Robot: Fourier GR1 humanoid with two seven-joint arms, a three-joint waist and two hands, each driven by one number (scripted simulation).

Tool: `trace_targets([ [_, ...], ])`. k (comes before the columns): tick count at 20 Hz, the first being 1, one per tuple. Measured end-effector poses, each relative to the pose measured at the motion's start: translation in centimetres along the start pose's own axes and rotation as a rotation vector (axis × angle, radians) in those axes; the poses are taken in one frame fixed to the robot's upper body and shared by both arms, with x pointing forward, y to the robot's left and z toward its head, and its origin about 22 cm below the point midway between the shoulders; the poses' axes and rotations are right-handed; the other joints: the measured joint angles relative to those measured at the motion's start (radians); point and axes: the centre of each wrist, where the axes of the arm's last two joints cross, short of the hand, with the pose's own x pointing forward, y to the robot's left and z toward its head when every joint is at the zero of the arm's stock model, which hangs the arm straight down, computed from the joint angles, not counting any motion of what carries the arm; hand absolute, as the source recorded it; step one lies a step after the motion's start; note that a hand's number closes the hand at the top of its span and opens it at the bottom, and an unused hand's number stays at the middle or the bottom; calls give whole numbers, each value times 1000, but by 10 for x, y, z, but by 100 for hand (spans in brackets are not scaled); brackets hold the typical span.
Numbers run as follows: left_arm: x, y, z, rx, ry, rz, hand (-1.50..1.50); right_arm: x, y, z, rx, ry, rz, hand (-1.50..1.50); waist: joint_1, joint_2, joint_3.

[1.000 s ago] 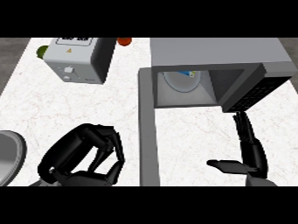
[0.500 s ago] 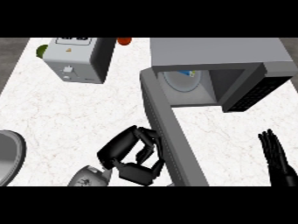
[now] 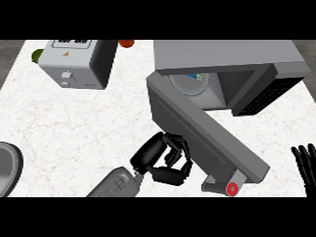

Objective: Pick up the milk, place it into the microwave and close the microwave

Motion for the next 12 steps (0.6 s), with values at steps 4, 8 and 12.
trace_targets([
  [4, -7, -12, -8, 19, 18, -2, 150, 22, -1, -8, 36, -30, -26, -150, -15, 4, -1],
  [8, -8, -23, -13, 6, 41, 10, 150, 37, 5, -17, 74, -57, -44, -150, -35, 8, -1],
  [12, -2, -30, -18, 42, 15, 46, 150, 51, 9, -24, 116, -73, -70, -150, -58, 14, -2],
])
